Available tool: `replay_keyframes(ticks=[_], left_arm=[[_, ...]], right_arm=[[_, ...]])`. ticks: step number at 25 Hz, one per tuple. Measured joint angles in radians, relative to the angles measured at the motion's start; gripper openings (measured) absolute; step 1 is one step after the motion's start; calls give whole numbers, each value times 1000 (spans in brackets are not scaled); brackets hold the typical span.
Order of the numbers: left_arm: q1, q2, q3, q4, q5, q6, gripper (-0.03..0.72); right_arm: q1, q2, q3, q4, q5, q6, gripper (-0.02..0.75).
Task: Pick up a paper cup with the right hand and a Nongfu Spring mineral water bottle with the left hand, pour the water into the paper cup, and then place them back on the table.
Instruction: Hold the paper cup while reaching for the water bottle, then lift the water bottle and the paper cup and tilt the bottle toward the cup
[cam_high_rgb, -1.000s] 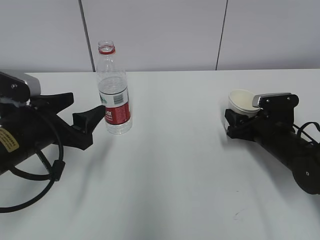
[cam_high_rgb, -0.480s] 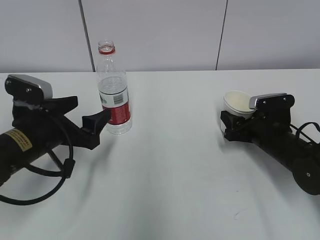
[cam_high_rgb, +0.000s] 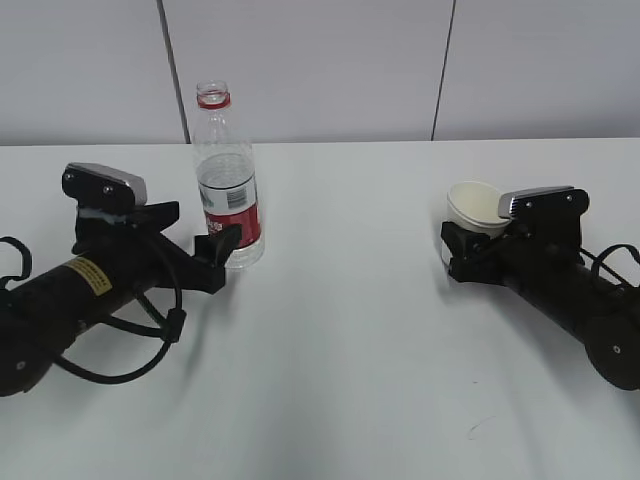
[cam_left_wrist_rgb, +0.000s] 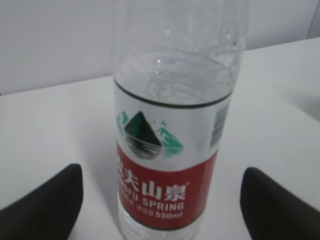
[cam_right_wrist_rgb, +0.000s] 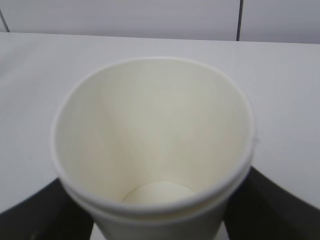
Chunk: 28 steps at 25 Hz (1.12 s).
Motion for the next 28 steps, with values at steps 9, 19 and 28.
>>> replay_keyframes(ticks=[9, 19, 28], left_arm=[[0, 91, -154, 0, -1, 0, 586], [0, 156, -243, 3, -1, 0, 564], [0, 156, -243, 5, -1, 0, 420]], right_arm=[[0, 0, 0, 0, 0, 0, 507], [0, 0, 0, 0, 0, 0, 507], [0, 0, 0, -72, 0, 0, 507]])
